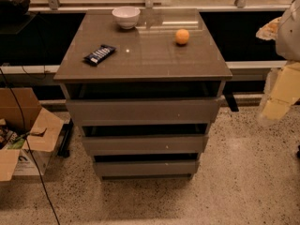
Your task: Open middle drawer
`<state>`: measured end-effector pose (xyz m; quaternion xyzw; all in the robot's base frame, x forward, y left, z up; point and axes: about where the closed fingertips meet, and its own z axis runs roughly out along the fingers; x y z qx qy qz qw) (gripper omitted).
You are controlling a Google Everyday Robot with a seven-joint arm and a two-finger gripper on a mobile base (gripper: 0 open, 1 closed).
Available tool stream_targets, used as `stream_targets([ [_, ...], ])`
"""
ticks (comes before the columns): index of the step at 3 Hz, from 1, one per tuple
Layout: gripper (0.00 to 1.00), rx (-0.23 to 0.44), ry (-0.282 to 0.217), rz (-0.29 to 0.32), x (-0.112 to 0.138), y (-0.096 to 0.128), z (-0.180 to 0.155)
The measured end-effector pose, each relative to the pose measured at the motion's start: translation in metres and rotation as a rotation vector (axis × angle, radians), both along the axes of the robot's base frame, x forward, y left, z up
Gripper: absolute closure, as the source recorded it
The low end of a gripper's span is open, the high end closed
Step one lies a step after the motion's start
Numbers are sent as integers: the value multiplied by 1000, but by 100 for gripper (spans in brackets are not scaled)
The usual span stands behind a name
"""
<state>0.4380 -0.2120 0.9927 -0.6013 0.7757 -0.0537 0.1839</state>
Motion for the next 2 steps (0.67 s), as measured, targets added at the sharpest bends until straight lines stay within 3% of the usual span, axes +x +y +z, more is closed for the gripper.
stream_targets([
  [2, 0, 24, -3, 10, 0, 5, -4],
])
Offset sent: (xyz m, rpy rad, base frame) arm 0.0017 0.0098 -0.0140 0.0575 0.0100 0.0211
